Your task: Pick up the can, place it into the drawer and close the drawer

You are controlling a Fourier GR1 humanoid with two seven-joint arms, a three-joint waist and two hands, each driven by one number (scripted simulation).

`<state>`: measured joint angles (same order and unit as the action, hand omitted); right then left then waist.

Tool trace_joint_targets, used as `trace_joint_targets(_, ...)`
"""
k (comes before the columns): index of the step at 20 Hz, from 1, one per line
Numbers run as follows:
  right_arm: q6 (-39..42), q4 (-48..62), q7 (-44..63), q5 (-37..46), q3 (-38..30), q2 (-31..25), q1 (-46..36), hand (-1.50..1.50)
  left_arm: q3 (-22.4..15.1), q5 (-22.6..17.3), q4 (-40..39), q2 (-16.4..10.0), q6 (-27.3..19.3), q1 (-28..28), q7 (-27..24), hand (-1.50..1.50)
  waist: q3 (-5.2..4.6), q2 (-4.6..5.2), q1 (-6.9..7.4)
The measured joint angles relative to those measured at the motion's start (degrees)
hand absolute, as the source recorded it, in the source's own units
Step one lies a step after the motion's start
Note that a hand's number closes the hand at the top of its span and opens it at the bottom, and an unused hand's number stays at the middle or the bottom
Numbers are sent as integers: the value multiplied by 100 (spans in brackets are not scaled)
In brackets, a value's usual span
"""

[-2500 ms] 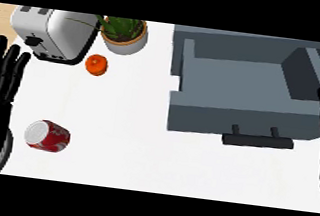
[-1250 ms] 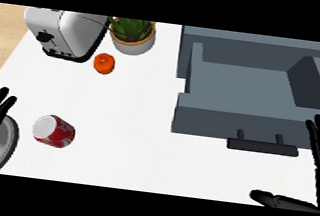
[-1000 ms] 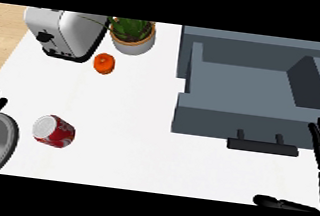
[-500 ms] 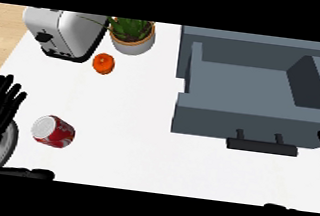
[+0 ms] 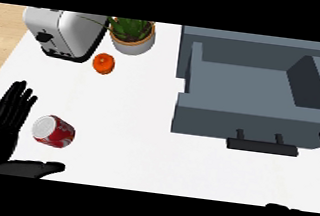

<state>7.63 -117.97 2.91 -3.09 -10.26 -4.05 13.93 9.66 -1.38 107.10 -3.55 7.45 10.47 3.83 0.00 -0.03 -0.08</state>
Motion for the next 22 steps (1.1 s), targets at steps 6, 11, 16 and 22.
trace_joint_targets(6, 130, 182, -237, 18, -70, 63, 46, -150, 240, 5, -659, -75, 41, -101, -455, -150, -1, 0, 1)
trace_joint_targets(11, 202, 126, -176, 10, -98, 81, 40, -150, 404, -7, -960, -157, 115, -70, -714, -150, 1, 0, 2)
trace_joint_targets(16, 248, 96, -225, 57, -106, 143, 102, -150, 513, 88, -1545, -207, 167, -100, -1195, -150, 0, 1, -1)
trace_joint_targets(22, 190, 74, -130, 151, -93, 176, -21, -150, 646, 148, -2231, -325, 275, -157, -1772, -150, -2, 1, 1)
